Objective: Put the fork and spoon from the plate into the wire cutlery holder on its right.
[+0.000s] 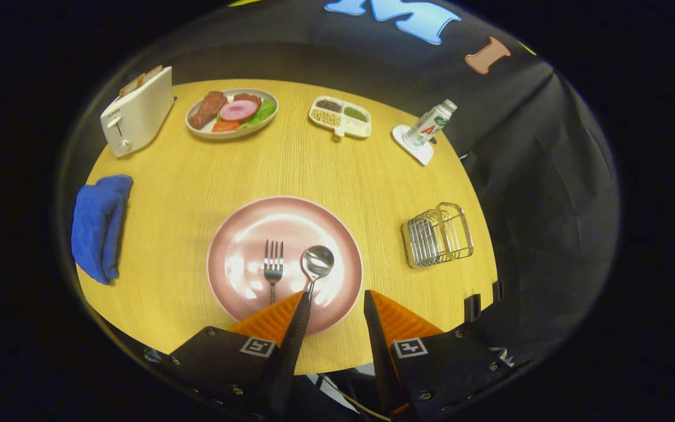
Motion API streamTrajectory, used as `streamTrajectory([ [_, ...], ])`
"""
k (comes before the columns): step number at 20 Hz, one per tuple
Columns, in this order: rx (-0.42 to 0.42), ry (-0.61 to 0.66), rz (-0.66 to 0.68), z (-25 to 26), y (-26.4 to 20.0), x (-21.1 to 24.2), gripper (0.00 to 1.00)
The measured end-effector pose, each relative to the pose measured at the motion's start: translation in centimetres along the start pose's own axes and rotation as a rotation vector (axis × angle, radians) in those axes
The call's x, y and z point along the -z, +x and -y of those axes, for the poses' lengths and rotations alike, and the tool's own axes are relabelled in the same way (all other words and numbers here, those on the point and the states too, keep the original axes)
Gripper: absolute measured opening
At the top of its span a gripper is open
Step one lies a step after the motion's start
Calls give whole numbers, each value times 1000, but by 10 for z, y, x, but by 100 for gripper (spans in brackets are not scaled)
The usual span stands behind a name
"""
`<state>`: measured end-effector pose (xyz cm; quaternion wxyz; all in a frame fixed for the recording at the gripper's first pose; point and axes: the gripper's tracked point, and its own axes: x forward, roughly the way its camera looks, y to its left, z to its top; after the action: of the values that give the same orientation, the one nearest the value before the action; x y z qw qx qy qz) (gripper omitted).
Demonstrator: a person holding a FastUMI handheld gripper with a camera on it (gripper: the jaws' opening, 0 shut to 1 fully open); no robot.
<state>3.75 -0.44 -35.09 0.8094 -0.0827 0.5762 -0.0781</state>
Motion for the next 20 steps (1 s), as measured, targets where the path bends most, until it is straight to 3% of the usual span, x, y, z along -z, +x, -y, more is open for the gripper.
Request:
streamTrajectory([
  [5,-21,-13,-128,-7,22,21,58],
  [13,-105,11,-186,-31,46,24,58],
  [16,-141,35,-186,-38,53,26,28],
  [20,-165,61,-203,-42,57,31,27],
])
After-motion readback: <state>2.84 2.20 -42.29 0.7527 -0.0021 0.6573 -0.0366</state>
